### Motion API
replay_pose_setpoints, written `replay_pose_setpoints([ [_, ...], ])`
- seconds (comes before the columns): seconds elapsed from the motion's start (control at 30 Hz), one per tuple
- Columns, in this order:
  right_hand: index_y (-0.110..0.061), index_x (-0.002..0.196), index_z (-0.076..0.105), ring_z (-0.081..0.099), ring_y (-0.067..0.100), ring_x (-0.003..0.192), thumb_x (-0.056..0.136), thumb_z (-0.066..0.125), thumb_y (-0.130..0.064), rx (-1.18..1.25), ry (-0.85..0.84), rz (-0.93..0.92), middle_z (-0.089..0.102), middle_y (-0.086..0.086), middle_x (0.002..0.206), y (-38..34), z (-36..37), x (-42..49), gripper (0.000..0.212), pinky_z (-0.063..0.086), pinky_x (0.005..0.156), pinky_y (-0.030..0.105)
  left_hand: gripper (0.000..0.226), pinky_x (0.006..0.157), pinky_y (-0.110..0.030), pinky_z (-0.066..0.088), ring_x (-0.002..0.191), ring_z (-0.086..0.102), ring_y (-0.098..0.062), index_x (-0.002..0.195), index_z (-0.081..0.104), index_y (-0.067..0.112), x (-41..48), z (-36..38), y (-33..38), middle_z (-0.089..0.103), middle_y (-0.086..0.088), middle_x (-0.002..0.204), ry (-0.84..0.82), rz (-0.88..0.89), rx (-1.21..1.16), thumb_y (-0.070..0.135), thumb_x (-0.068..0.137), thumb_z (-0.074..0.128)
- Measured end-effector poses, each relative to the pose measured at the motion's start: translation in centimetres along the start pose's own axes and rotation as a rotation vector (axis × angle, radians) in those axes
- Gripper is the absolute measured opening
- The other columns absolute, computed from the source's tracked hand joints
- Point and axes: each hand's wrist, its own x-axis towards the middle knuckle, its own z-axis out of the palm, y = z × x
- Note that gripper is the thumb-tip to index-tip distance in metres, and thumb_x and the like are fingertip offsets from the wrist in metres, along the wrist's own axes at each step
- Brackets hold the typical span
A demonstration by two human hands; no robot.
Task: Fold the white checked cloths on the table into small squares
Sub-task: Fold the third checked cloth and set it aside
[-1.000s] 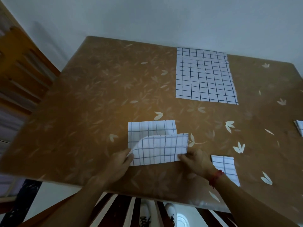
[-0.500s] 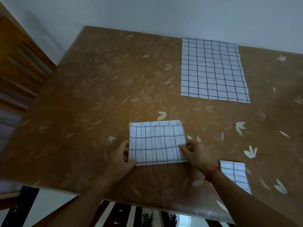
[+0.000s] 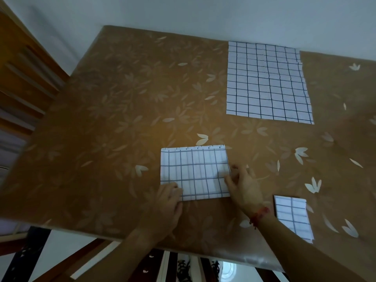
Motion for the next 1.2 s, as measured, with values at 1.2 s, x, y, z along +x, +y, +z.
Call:
replay_pose_setpoints([
  [1.2,-0.001,0.146,0.023,0.035,0.033,0.140,0.095,0.004,-0.066,-0.500,-0.327,-0.684,0.039,0.023,0.149,-3.7,7.7,-9.0,0.085,0.041,0.107,0.050,0.080,0.109,-0.048,0.021,0.142,0.021,-0.038,0.143,0.030,-0.006,-5.2,4.4,0.6,0.022,-0.028,0.151,-0.271,-0.050,0.292,0.041,0.084,0.056],
])
